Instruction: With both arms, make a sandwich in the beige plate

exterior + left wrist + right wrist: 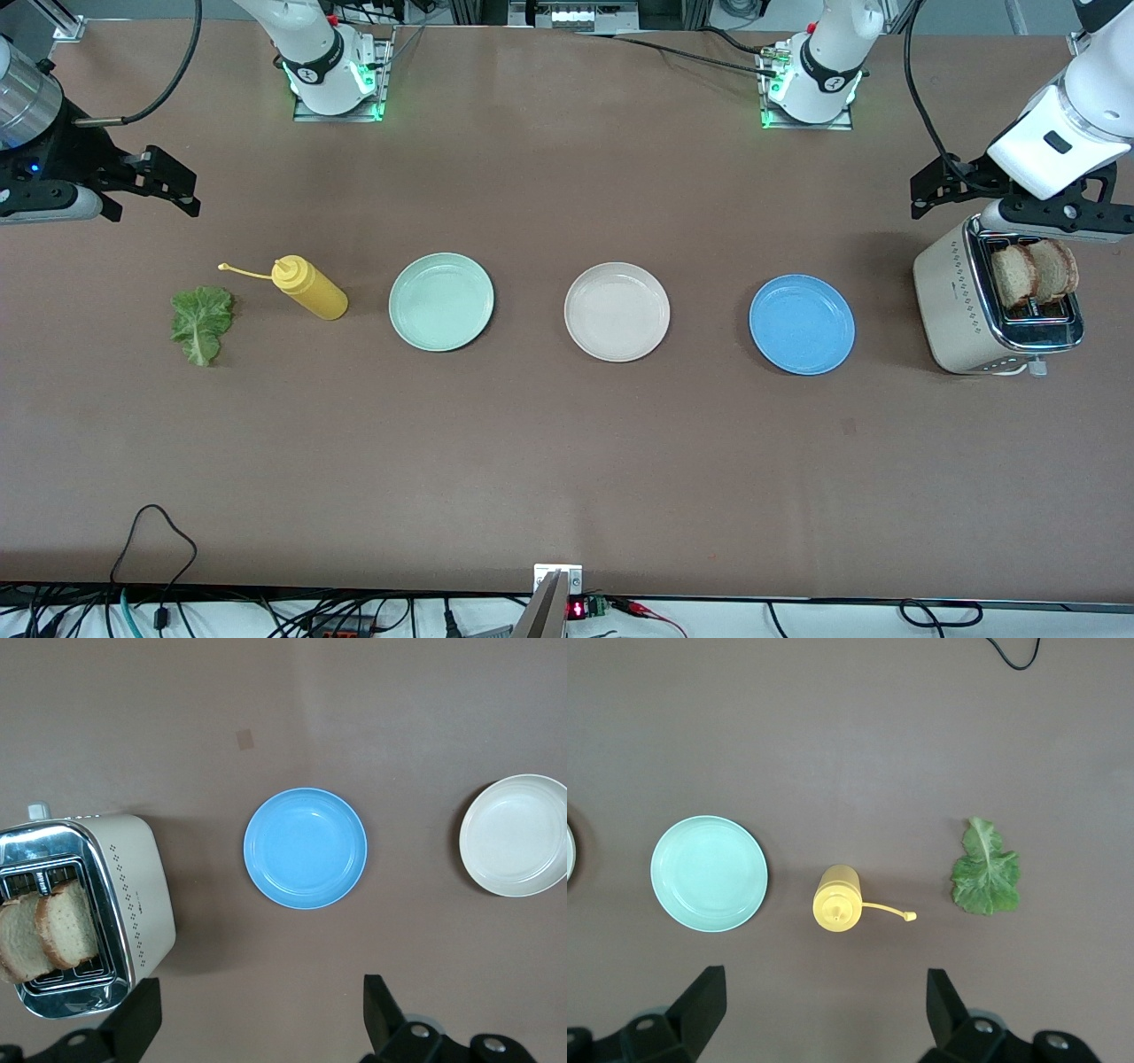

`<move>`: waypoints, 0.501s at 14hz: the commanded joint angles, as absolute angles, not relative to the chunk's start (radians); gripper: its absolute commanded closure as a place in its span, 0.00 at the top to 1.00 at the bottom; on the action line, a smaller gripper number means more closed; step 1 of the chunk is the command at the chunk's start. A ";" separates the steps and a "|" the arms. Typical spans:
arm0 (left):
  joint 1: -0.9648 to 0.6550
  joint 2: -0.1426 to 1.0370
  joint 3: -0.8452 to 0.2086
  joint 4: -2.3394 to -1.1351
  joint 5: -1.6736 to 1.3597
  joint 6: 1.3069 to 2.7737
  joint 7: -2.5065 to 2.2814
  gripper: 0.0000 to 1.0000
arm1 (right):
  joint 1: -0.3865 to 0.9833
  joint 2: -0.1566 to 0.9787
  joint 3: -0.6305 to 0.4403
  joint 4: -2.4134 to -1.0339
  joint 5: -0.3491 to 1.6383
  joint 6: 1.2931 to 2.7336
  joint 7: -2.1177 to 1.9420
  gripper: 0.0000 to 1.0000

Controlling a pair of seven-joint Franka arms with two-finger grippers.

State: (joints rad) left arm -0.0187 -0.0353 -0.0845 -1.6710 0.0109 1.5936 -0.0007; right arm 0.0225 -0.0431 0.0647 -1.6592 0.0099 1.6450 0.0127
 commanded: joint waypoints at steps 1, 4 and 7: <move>-0.011 -0.040 -0.094 -1.675 0.018 1.597 0.002 1.00 | 0.021 -0.048 0.066 -1.655 0.026 1.644 -0.005 1.00; -0.011 -0.038 -0.092 -1.674 0.018 1.597 0.002 1.00 | 0.021 -0.049 0.066 -1.655 0.026 1.644 -0.005 1.00; -0.011 -0.031 -0.092 -1.674 0.020 1.595 0.002 1.00 | 0.021 -0.049 0.066 -1.655 0.026 1.644 -0.005 1.00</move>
State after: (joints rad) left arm -0.0187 -0.0319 -0.0844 -1.6710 0.0109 1.5942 -0.0007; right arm 0.0225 -0.0436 0.0647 -1.6592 0.0099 1.6450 0.0126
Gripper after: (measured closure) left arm 0.000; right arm 0.000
